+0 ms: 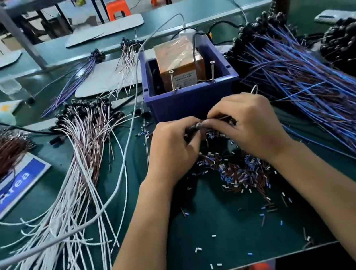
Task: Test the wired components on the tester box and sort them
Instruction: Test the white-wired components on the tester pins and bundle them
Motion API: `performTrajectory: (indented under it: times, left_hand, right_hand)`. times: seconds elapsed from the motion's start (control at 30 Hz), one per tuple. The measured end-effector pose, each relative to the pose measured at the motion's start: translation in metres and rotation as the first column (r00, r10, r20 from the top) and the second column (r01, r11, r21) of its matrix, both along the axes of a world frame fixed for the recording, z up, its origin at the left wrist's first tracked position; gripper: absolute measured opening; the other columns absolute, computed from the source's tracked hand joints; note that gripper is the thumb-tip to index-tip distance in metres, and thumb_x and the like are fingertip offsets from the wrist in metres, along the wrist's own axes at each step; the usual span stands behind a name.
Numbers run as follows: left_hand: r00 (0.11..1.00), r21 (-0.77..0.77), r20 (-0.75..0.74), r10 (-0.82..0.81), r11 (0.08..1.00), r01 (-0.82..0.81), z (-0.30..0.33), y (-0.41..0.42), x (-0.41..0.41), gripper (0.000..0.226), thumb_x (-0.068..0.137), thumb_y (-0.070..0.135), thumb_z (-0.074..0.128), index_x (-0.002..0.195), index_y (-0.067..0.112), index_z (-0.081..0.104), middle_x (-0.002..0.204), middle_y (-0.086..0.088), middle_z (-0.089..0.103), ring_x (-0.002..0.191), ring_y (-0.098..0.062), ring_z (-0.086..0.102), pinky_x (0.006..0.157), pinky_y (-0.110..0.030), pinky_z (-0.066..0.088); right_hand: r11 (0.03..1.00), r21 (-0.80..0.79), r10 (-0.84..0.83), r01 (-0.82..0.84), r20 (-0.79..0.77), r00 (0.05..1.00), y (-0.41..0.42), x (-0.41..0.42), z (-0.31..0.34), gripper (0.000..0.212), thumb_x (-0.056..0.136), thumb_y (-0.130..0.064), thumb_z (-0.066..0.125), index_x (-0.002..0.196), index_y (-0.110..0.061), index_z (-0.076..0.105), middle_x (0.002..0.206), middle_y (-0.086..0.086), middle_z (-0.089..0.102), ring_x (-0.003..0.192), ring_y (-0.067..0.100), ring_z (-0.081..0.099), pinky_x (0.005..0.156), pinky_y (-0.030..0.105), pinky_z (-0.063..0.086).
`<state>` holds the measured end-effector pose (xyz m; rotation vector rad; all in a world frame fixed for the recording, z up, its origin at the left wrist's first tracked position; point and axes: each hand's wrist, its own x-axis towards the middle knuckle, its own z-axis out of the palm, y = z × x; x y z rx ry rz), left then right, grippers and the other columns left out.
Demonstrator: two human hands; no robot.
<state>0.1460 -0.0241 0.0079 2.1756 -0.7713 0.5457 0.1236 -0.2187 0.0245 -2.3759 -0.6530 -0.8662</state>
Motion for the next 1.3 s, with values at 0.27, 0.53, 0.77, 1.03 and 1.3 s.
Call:
performTrajectory:
  times: [0.27, 0.53, 0.77, 1.03, 1.3]
  left_hand:
    - [0.969, -0.239, -0.238, -0.060, 0.971, 0.002, -0.008, 0.004, 0.001, 0.013, 0.096, 0.022, 0.071, 0.085, 0.021, 0.077, 0.065, 0.022, 0.065, 0.060, 0.001, 0.060, 0.062, -0.016, 0.044]
    - [0.909, -0.399, -0.354, -0.219, 0.915, 0.065, -0.003, 0.000, -0.001, 0.022, 0.098, 0.027, 0.064, 0.085, 0.013, 0.077, 0.058, 0.015, 0.053, 0.056, -0.007, 0.044, 0.059, -0.026, 0.035]
    - [0.876, -0.480, -0.433, -0.211, 0.877, -0.026, -0.006, 0.010, 0.000, 0.022, 0.095, 0.023, 0.064, 0.085, 0.010, 0.078, 0.054, 0.010, 0.044, 0.052, -0.009, 0.036, 0.053, -0.021, 0.031]
    - [0.809, -0.630, -0.470, -0.353, 0.776, -0.027, -0.002, 0.011, -0.007, 0.021, 0.098, 0.020, 0.063, 0.090, 0.009, 0.079, 0.052, 0.005, 0.041, 0.049, -0.008, 0.033, 0.049, -0.014, 0.029]
    - [0.735, -0.570, -0.526, -0.428, 0.818, 0.069, -0.005, 0.012, -0.005, 0.025, 0.095, 0.033, 0.065, 0.092, 0.014, 0.081, 0.060, -0.002, 0.057, 0.047, -0.007, 0.036, 0.049, -0.014, 0.030]
  right_hand:
    - [0.985, 0.159, 0.074, -0.069, -0.024, 0.997, 0.000, -0.001, -0.003, 0.014, 0.098, -0.020, 0.075, 0.095, -0.008, 0.080, 0.088, 0.001, 0.074, 0.082, 0.015, 0.069, 0.073, 0.037, 0.055]
    - [0.976, 0.205, -0.129, 0.080, 0.239, 0.962, 0.007, -0.006, 0.000, 0.018, 0.096, -0.025, 0.078, 0.090, -0.009, 0.083, 0.085, 0.002, 0.070, 0.088, 0.029, 0.057, 0.079, 0.040, 0.048]
    - [0.863, 0.451, -0.309, 0.228, 0.114, 0.944, -0.011, -0.003, -0.002, 0.017, 0.096, -0.021, 0.077, 0.091, -0.006, 0.080, 0.090, 0.004, 0.065, 0.088, 0.026, 0.056, 0.078, 0.045, 0.047]
    - [0.608, 0.788, 0.258, 0.100, -0.316, 0.913, 0.006, -0.007, -0.003, 0.046, 0.100, -0.052, 0.058, 0.082, -0.015, 0.076, 0.062, -0.001, 0.060, 0.047, 0.012, 0.048, 0.043, 0.024, 0.033]
    - [-0.102, 0.977, 0.650, 0.188, -0.078, 0.756, -0.016, 0.000, 0.004, 0.033, 0.108, -0.037, 0.046, 0.093, -0.016, 0.065, 0.062, -0.007, 0.047, 0.045, 0.003, 0.035, 0.037, 0.015, 0.024]
